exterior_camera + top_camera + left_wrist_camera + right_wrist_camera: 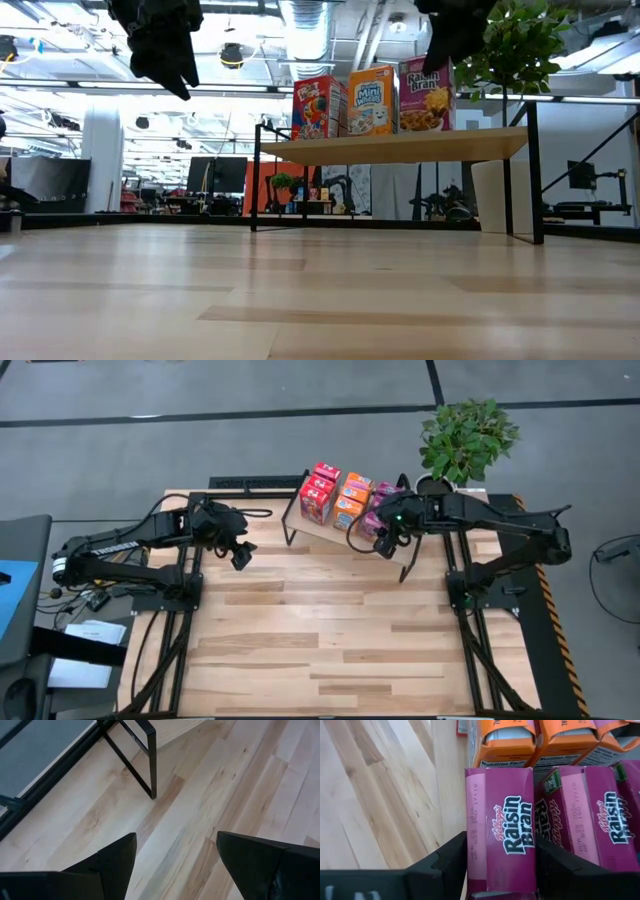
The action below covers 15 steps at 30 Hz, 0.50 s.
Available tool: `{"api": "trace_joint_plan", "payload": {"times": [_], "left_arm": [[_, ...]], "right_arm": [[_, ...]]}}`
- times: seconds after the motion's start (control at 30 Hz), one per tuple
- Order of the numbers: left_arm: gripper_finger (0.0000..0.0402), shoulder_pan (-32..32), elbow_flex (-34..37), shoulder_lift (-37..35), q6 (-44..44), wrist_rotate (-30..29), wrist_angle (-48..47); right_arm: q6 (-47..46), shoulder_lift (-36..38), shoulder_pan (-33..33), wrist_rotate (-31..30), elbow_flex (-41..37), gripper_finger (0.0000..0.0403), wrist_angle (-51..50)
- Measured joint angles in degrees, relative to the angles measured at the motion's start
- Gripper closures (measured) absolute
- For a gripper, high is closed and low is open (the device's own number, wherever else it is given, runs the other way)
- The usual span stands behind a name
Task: Stack cereal on shelf
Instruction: Put the purple cereal box on the shelf aligned with the other purple cereal boxes
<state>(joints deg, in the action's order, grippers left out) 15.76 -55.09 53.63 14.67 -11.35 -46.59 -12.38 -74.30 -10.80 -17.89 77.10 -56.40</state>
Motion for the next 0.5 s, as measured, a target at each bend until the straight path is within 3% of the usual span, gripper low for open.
{"api": "trace_joint_plan", "payload": {"times": [0.5], "left_arm": [[0.0136,-0.01,0.00,0.00,-0.39,0.04,-0.15]], "right_arm": [[-1.53,1.90,-0.28,-0.02,0.05,0.0167,-0.55]]}}
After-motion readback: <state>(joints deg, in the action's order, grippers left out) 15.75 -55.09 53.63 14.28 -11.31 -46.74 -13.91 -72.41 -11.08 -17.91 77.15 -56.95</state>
